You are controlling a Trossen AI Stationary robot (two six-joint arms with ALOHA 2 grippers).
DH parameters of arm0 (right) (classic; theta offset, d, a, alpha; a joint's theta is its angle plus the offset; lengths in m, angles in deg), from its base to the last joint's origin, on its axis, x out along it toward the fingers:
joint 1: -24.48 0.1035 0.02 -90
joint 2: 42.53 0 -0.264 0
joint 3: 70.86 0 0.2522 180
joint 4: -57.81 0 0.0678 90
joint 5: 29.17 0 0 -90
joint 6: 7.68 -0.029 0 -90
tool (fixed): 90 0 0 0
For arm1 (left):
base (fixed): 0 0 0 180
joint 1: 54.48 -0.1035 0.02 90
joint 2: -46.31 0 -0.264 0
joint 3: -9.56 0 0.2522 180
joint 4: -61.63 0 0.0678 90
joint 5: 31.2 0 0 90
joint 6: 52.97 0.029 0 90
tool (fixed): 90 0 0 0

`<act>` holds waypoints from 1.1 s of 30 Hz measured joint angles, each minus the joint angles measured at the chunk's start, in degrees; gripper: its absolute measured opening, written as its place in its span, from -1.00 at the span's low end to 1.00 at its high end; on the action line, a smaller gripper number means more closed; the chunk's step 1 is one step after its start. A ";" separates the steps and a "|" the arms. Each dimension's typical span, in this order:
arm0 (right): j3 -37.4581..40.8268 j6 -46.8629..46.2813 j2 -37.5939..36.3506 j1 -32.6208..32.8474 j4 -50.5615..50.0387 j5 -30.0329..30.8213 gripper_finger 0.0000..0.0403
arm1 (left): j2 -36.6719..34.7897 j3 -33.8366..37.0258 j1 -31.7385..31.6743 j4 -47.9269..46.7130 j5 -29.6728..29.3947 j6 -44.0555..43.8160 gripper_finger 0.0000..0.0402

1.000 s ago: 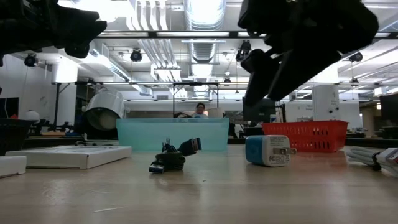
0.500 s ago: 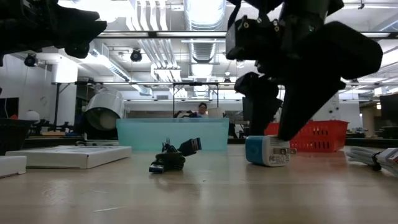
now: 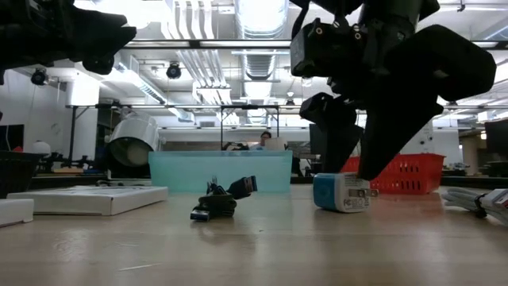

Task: Pick and place items into bin
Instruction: Put the blue charger adapter into the red bin

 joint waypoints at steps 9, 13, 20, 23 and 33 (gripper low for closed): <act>0.72 -0.19 0.00 0.00 2.36 -0.02 0.16 | 0.00 0.00 0.00 0.00 0.00 0.00 -0.22; 0.75 -0.22 0.00 0.00 2.40 -0.10 0.13 | 0.00 0.00 -0.02 0.00 0.00 -0.01 -0.22; 1.36 0.06 0.02 0.00 3.53 -0.12 0.11 | 0.00 0.00 -0.01 0.00 0.01 -0.01 -0.22; 1.47 0.19 0.02 0.02 4.51 -0.10 0.11 | 0.00 0.00 0.00 0.00 0.00 0.00 -0.22; 2.52 0.30 0.02 0.02 5.23 -0.05 0.11 | 0.00 0.00 -0.01 0.00 0.01 -0.01 -0.22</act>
